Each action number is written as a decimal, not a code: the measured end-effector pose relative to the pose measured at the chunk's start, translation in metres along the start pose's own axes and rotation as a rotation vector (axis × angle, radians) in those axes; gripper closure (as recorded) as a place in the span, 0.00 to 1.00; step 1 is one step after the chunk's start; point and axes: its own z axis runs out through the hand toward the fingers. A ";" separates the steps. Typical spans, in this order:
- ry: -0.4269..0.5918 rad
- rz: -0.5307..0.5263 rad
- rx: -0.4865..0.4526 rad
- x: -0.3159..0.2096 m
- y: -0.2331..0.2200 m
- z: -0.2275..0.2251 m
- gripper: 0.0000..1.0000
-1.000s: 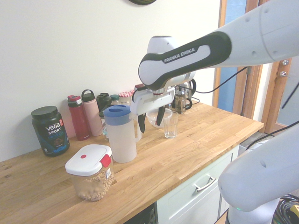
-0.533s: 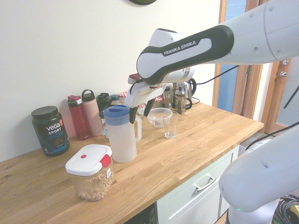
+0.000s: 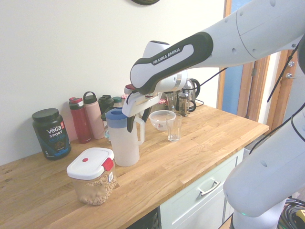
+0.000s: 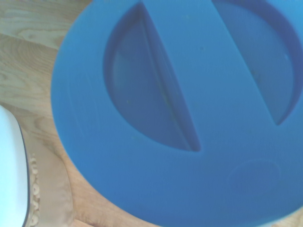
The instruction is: Pour me some water
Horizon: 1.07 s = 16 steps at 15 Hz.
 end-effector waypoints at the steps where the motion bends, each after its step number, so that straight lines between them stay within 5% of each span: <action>1: 0.000 -0.005 0.000 0.000 0.000 0.000 1.00; 16: -0.002 -0.036 -0.008 -0.004 -0.004 -0.002 1.00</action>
